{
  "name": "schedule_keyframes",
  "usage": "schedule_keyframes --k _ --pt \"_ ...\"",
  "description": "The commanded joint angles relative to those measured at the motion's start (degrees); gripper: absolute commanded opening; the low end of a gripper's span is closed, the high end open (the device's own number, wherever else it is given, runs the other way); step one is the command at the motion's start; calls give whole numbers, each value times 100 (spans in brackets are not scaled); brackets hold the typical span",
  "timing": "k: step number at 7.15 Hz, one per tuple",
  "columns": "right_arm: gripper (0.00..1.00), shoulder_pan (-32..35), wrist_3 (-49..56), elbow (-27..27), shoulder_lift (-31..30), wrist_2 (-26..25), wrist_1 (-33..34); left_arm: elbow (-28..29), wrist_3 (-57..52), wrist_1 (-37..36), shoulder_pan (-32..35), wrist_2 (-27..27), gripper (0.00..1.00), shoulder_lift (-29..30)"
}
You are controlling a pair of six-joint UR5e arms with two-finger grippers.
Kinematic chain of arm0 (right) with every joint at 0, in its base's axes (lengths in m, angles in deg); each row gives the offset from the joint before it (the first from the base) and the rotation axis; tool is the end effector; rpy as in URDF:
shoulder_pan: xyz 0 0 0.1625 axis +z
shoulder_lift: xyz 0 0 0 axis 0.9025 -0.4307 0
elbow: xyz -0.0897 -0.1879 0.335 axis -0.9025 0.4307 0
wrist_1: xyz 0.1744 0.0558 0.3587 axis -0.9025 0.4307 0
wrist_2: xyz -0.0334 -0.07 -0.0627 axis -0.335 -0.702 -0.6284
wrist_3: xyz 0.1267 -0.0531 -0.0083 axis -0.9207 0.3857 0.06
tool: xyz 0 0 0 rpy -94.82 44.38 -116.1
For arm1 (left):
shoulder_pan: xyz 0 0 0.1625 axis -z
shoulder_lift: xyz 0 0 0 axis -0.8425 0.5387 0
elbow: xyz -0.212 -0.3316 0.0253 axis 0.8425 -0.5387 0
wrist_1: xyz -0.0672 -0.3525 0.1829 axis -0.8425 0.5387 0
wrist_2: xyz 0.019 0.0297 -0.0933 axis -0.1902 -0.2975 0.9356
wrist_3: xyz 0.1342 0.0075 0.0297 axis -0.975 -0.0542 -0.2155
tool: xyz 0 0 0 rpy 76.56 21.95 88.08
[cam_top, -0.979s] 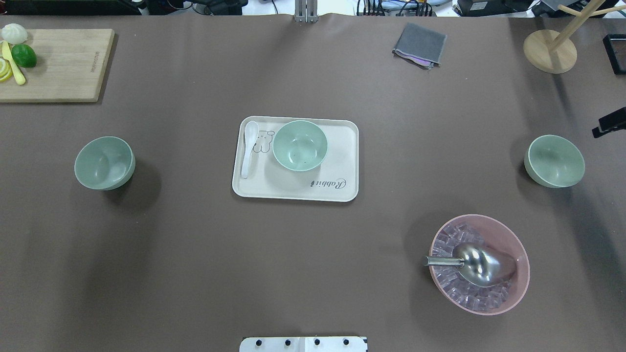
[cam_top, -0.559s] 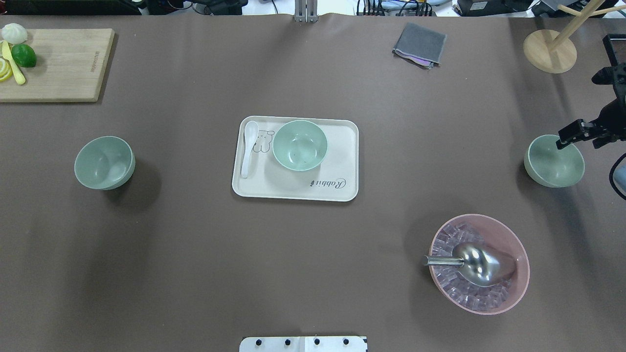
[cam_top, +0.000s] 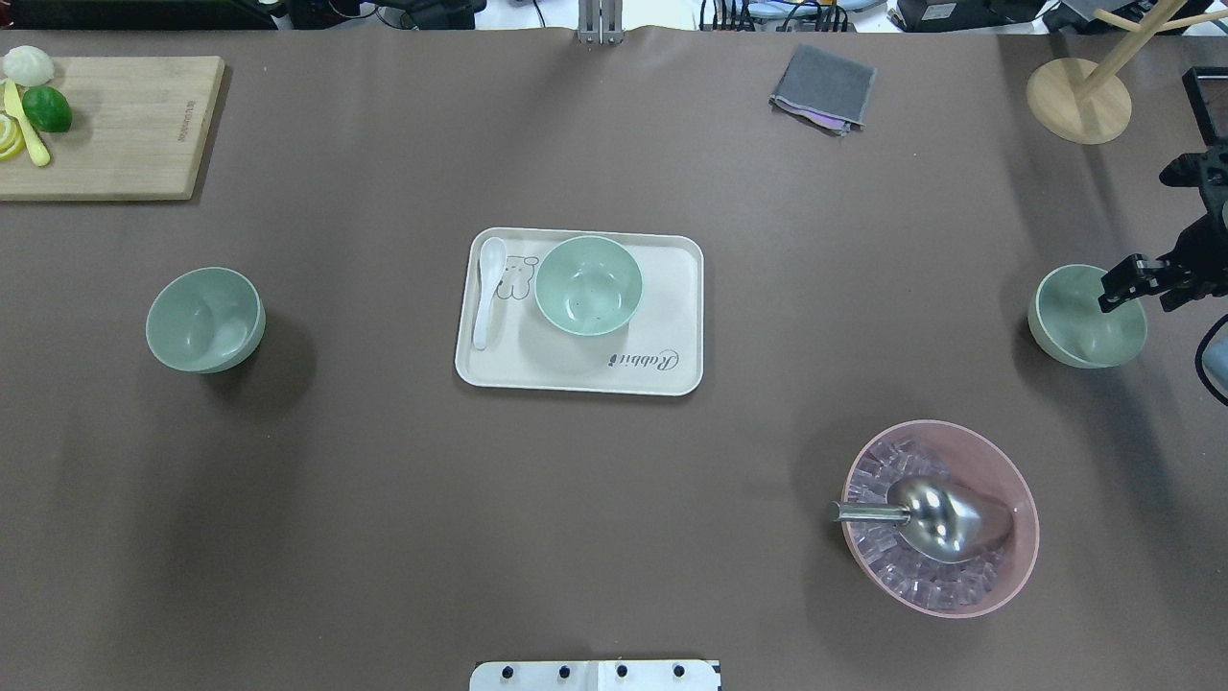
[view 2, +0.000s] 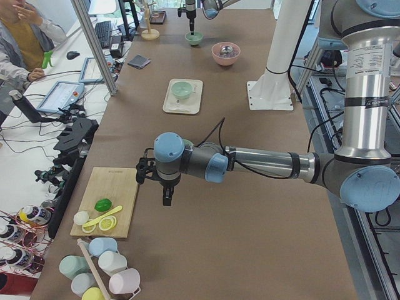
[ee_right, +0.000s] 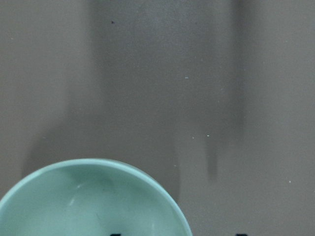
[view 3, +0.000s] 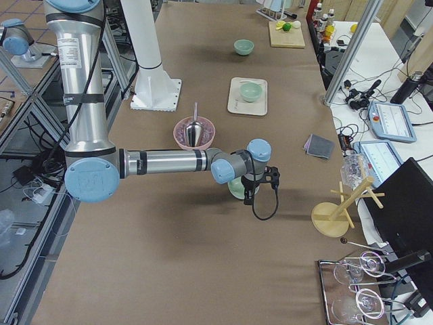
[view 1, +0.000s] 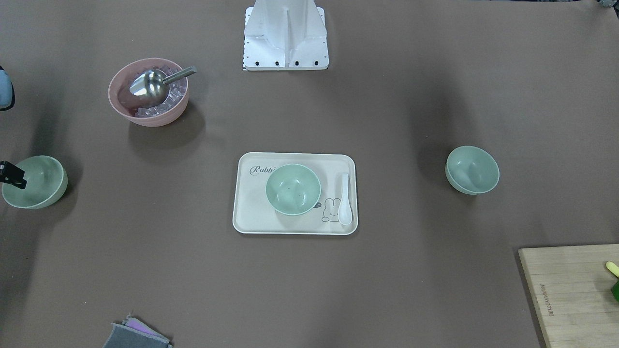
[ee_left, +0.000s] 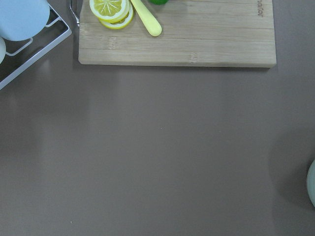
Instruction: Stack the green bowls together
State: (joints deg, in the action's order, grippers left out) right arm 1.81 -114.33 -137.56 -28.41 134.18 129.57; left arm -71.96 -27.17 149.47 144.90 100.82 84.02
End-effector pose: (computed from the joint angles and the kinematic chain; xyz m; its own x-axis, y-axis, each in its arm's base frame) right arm -0.1723 -0.5053 0.6257 0.7294 0.0019 0.6841 0.0216 0.9994 -0.0258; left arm -0.0092 -0.4835 0.5880 0.6491 0.0142 -0.7605 0.0945 0.9906 0.0991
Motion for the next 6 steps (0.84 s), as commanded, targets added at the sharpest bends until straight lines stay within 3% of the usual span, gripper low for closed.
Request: schedule_keyframes --k 1,2,3,5,6 --pt "64 -38 -26 150 -2 32 1 10 -38 -1 -22 -18 98 11" --pt "39 -46 -26 169 24 58 1 10 -47 -1 -31 -18 98 11" --pt "0 -38 -43 152 7 76 1 2 -30 -1 -31 -18 98 11" --pt "0 -38 -43 81 24 128 36 19 66 -27 -127 -18 98 133" --pt "0 -38 -69 38 85 198 62 19 615 -1 -424 -18 97 247"
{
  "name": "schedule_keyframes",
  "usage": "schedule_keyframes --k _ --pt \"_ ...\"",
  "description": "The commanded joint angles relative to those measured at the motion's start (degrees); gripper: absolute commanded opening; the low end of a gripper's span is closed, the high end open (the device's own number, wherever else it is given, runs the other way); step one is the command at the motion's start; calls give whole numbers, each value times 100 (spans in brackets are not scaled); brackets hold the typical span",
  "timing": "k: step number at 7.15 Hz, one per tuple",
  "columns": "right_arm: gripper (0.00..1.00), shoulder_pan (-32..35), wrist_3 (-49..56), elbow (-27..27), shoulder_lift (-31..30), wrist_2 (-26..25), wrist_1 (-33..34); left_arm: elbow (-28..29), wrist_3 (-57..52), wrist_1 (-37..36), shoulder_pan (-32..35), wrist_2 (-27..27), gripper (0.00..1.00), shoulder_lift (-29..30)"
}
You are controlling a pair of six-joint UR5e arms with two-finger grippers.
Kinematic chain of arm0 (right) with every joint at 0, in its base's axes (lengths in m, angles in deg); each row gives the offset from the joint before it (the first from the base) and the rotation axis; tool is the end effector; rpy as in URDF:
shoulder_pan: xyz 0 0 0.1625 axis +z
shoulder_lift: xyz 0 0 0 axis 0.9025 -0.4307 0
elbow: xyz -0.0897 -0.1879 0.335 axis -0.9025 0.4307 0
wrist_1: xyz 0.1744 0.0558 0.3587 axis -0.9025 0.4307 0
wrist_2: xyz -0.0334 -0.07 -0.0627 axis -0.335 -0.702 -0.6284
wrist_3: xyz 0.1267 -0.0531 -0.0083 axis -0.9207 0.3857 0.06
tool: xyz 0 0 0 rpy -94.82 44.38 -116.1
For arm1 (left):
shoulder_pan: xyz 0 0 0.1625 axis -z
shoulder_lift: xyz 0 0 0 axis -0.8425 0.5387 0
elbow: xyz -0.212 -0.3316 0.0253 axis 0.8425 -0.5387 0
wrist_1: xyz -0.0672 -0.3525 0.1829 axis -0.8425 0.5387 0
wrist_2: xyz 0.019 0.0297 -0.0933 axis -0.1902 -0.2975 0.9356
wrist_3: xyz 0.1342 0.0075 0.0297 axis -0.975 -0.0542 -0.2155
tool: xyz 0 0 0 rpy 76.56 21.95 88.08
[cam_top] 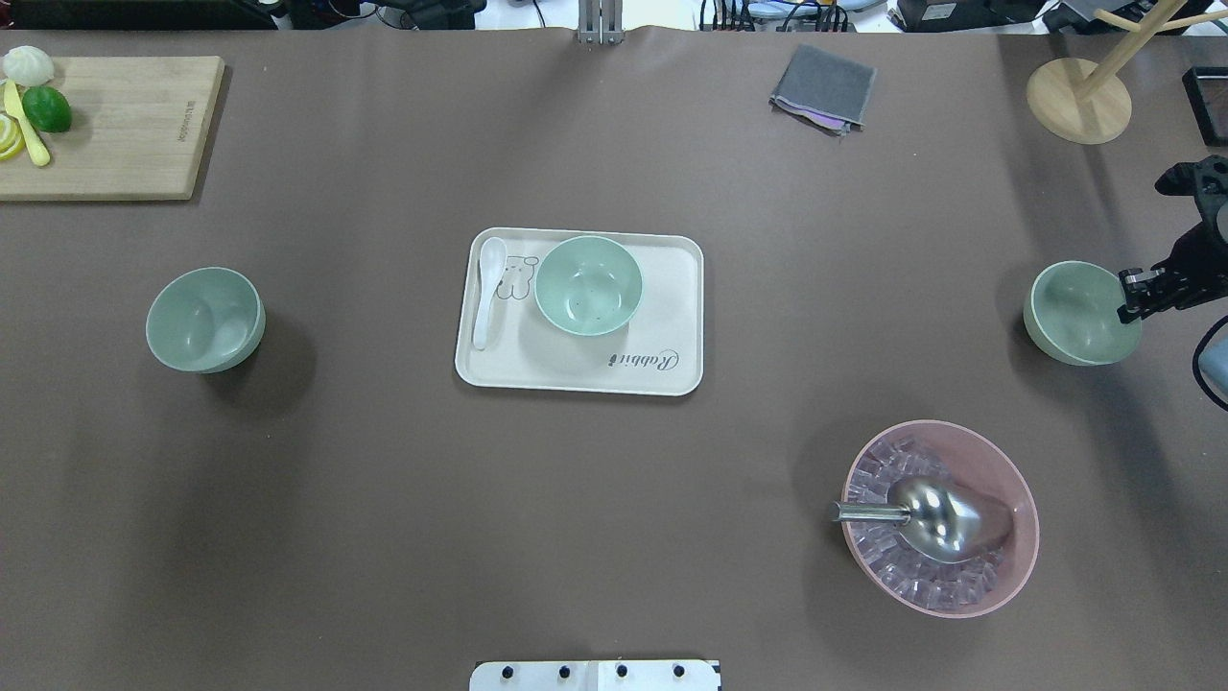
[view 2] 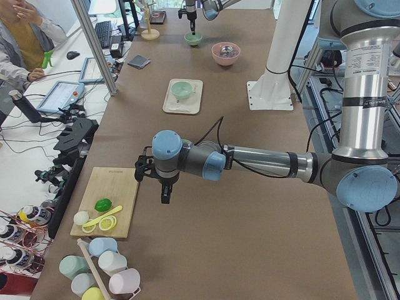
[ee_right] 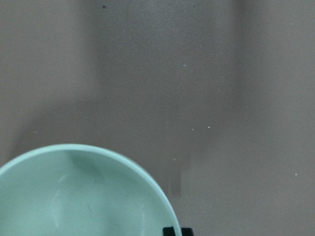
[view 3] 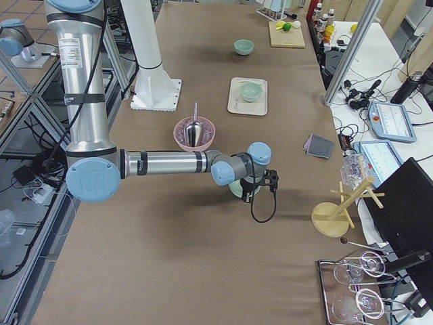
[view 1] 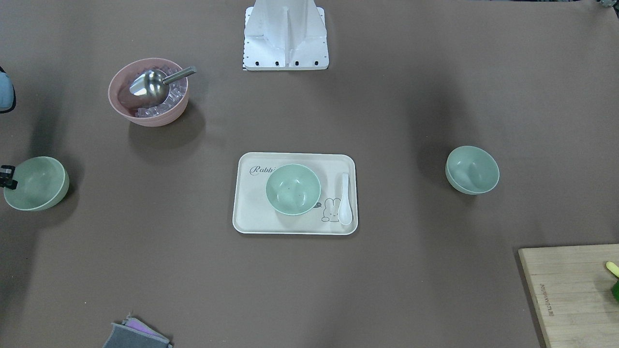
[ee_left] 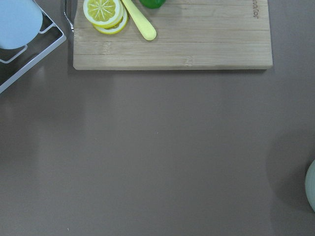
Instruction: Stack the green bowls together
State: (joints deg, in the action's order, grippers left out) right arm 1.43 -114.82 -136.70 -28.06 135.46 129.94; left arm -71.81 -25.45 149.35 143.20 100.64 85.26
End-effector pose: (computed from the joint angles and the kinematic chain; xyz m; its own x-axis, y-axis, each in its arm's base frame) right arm -0.1781 -0.5039 0.6290 0.7207 0.0162 0.6931 0.0295 0.9981 -0.0540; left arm 0.0055 -0.4926 0.5794 0.6476 0.0162 -0.7618 0.0851 0.9920 0.0934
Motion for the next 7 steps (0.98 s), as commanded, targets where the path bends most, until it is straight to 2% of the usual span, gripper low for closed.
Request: schedule_keyframes --k 1,2,3,4,6,7 --pt "0 201 -143 -213 77 254 43 -5 979 11 -595 9 97 342" --pt "0 350 -605 -354 391 682 52 56 1446 -6 -1112 -9 97 605" --pt "0 343 -1384 -425 777 773 52 413 1816 20 -1700 -339 97 964" --pt "0 195 -1931 -452 1181 774 61 635 1950 98 -2046 -621 97 1090" --pt "0 -374 -3459 -531 1998 695 149 785 2548 327 -2784 -668 86 1389" --pt "0 -578 -3771 -523 2246 547 149 951 2541 562 -2805 -668 81 1416"
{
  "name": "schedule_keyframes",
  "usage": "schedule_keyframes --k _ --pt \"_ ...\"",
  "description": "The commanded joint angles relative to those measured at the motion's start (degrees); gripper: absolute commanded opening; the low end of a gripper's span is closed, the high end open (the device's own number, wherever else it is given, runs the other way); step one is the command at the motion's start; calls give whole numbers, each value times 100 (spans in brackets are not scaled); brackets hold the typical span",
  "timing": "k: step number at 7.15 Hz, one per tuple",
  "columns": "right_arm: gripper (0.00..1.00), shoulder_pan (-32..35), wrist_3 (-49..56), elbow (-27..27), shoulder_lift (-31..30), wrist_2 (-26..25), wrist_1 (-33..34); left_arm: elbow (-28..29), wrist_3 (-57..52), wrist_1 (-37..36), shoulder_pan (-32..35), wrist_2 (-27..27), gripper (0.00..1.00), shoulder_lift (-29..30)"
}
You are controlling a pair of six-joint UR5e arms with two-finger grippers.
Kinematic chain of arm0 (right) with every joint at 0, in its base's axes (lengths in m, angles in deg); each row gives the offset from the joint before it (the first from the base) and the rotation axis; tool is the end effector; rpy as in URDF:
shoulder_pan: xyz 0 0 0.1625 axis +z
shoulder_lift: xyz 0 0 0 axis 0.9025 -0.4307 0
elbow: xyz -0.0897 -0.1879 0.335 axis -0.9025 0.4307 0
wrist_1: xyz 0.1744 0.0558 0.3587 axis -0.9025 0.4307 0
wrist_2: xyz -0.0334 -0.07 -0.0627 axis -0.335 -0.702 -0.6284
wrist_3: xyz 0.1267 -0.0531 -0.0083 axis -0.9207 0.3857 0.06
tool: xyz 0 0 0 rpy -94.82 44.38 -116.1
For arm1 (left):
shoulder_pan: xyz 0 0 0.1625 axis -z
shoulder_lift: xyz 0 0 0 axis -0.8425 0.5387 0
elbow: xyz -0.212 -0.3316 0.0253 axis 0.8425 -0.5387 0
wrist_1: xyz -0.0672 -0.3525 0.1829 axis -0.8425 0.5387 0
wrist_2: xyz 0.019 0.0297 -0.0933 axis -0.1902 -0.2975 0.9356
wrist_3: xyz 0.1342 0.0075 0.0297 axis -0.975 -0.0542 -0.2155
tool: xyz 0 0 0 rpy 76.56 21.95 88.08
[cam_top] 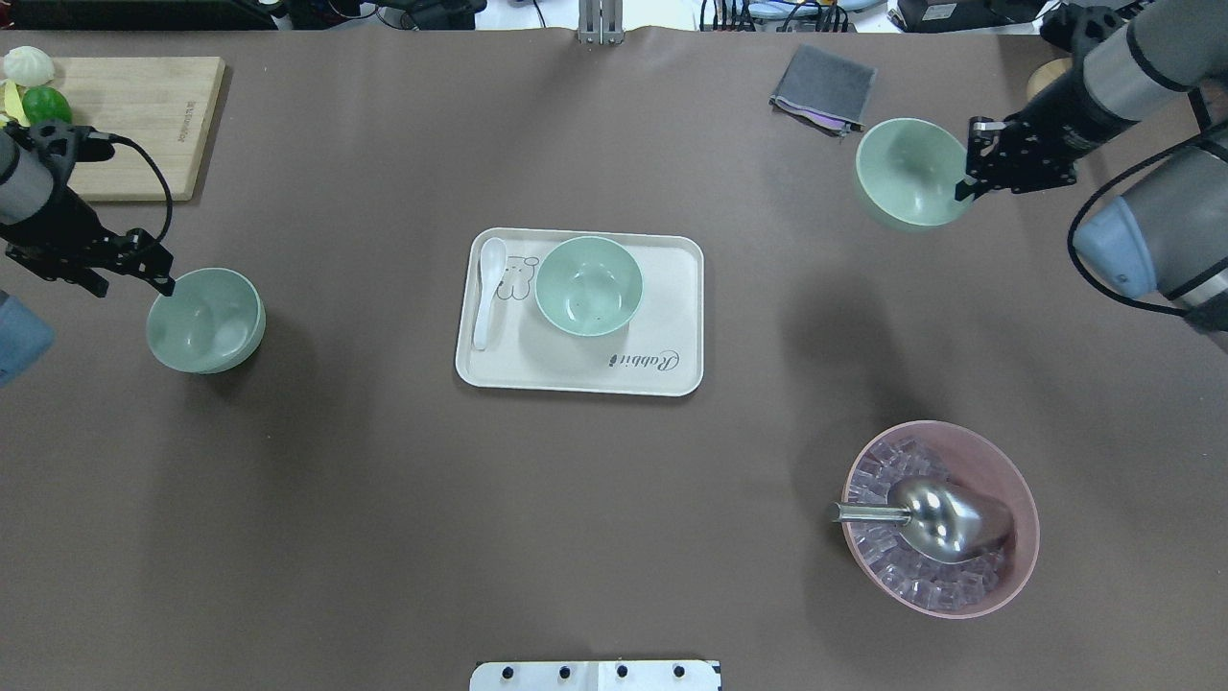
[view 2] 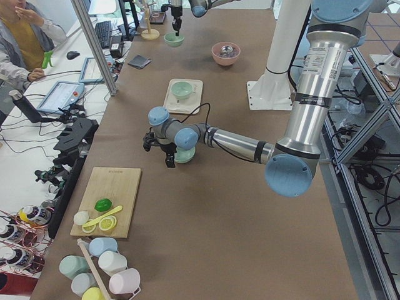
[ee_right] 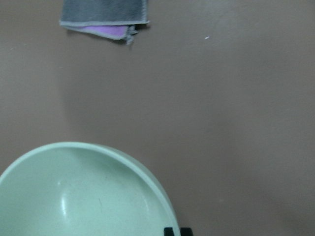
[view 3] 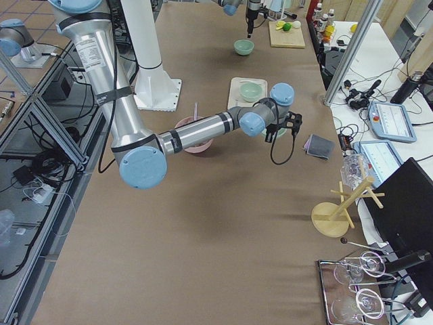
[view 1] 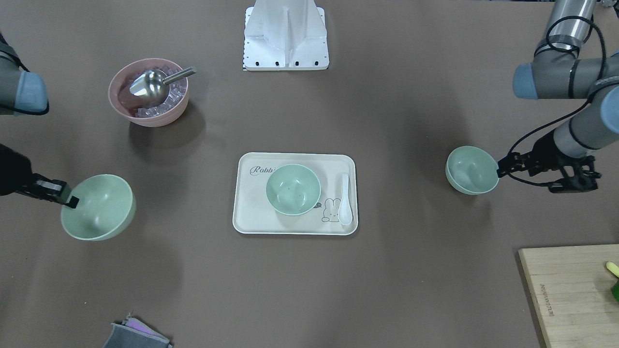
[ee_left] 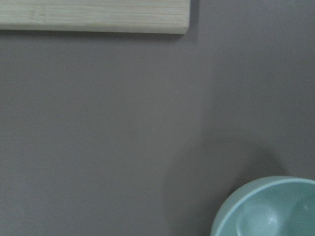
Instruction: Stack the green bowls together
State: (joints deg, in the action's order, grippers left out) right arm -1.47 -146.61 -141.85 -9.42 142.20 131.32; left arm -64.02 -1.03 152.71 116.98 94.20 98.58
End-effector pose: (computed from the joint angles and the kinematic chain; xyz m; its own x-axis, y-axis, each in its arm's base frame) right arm -0.2605 -0.5809 0.3843 0.4861 0.2611 0.8340 -0.1754 0.9640 -0.1996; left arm 0.2629 -0.5296 0.5247 0.6792 0.0015 -0.7340 -0.0523 0.9976 -0.0463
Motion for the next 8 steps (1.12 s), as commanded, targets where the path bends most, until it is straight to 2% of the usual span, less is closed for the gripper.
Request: schedule_keyframes --k 1,2,3,5,8 --pt "0 -430 -734 -8 489 -258 11 279 106 438 -192 -23 70 58" --pt "0 -544 -840 0 551 -312 11 306 124 431 -201 -23 1 75" --pt "0 -745 -1067 9 708 -626 11 263 115 449 -201 3 0 93" --pt "0 -1053 -1610 -8 945 -786 -33 184 203 396 -201 55 0 363" --pt "0 -1712 -2263 26 1490 -1383 -51 69 1412 378 -271 196 0 1128"
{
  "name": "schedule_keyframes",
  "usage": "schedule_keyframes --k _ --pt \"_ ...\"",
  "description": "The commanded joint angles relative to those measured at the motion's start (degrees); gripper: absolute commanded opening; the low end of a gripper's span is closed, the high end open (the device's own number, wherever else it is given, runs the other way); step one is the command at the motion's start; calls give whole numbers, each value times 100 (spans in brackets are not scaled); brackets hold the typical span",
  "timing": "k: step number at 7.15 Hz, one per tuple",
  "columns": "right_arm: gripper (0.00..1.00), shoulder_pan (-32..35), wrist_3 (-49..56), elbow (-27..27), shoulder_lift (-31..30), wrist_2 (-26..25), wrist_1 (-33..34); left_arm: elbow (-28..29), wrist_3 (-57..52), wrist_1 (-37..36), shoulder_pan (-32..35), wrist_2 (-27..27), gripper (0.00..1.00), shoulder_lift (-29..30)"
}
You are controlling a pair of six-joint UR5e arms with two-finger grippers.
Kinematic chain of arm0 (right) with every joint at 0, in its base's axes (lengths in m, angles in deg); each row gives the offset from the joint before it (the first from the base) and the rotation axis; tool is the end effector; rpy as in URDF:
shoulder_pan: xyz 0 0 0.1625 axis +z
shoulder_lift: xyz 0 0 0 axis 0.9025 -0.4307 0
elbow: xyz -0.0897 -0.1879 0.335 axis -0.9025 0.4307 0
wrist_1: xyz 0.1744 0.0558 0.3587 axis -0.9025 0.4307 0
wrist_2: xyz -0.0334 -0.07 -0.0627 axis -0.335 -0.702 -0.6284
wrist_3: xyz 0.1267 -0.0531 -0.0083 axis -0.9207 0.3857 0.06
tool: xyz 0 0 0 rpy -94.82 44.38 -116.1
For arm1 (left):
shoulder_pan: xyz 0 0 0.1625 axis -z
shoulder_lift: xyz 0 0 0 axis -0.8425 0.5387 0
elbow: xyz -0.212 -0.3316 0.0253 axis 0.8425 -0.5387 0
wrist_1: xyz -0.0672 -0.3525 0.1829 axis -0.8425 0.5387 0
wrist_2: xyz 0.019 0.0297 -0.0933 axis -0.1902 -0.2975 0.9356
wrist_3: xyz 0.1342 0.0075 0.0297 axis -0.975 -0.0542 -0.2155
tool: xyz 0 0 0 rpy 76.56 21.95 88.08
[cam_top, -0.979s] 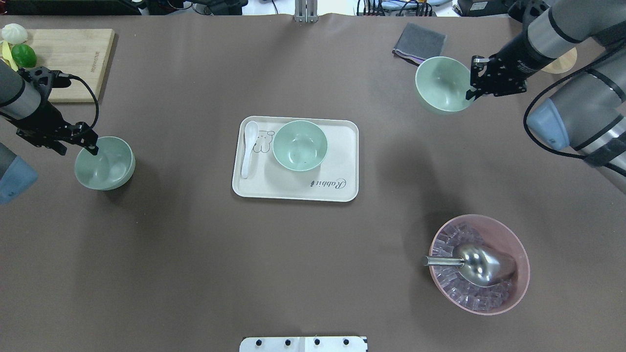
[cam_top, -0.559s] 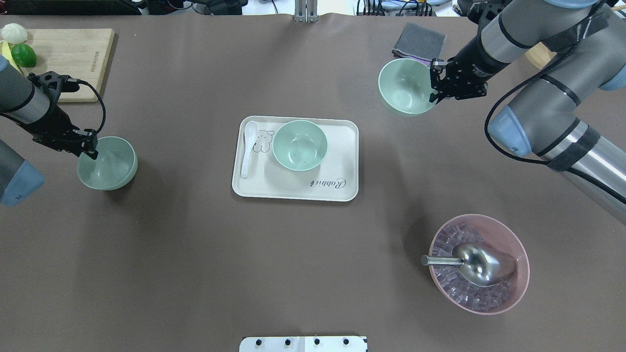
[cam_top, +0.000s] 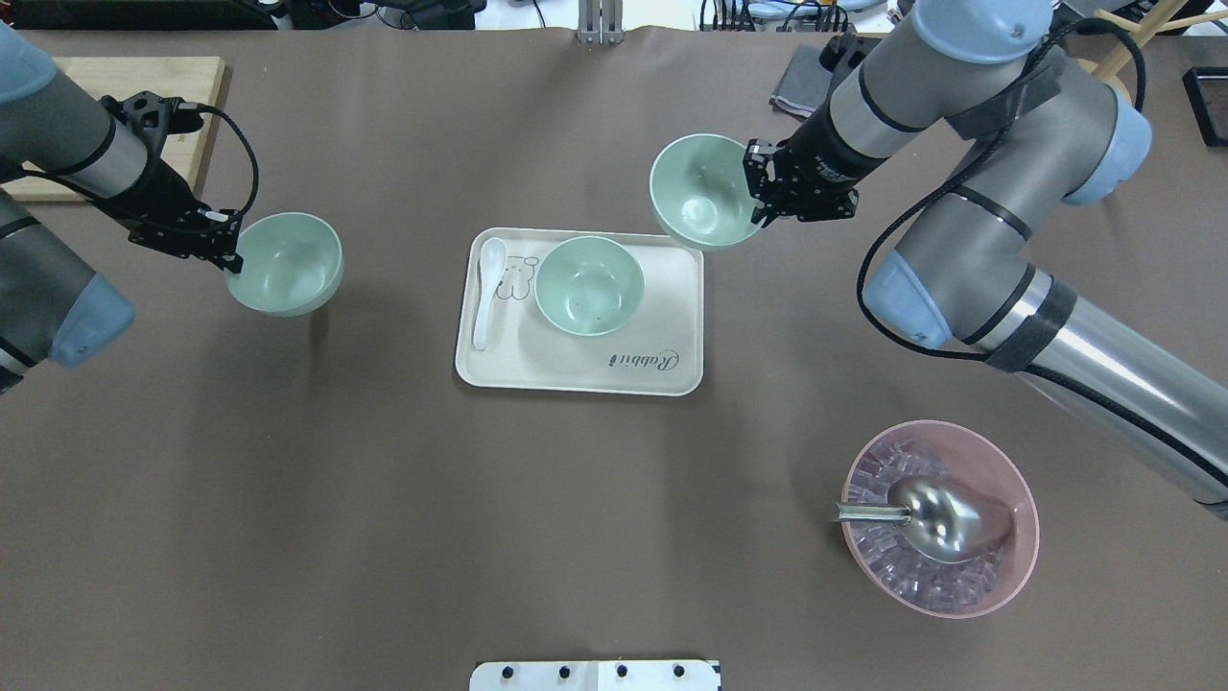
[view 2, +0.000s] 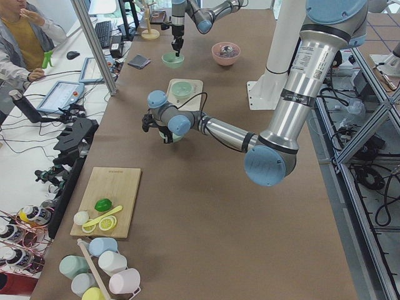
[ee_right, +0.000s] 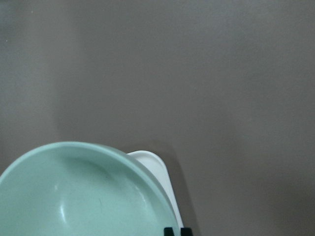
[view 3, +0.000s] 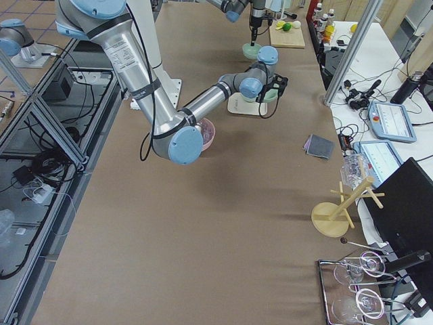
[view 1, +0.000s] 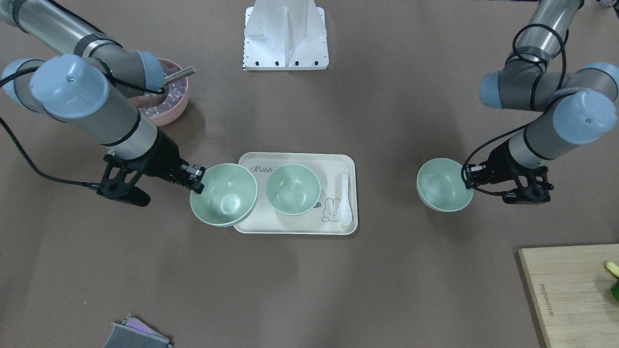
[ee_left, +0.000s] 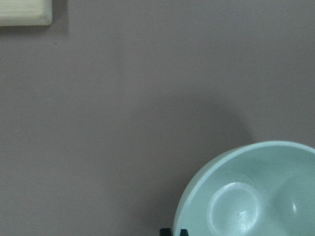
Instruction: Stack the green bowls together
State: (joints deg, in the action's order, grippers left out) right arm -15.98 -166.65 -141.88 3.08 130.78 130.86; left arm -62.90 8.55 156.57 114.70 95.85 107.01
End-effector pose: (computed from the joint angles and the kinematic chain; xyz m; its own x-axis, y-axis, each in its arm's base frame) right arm -0.4138 -0.5460 0.2511 0.4343 0.3243 0.8404 -0.2320 0.9417 -0.2435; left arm 0.3126 -0.5583 0.4325 0.5889 -0.0130 -0.8081 -0.0040 0.9998 -0.0190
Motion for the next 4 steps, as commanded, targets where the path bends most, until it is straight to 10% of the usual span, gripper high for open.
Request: schedule_keyframes --k 1,4 --pt "0 -489 -496 117 468 -539 -14 -78 528 1 -104 40 0 296" --pt "0 -1009 -838 993 901 -929 -781 -366 756 1 -123 197 0 313"
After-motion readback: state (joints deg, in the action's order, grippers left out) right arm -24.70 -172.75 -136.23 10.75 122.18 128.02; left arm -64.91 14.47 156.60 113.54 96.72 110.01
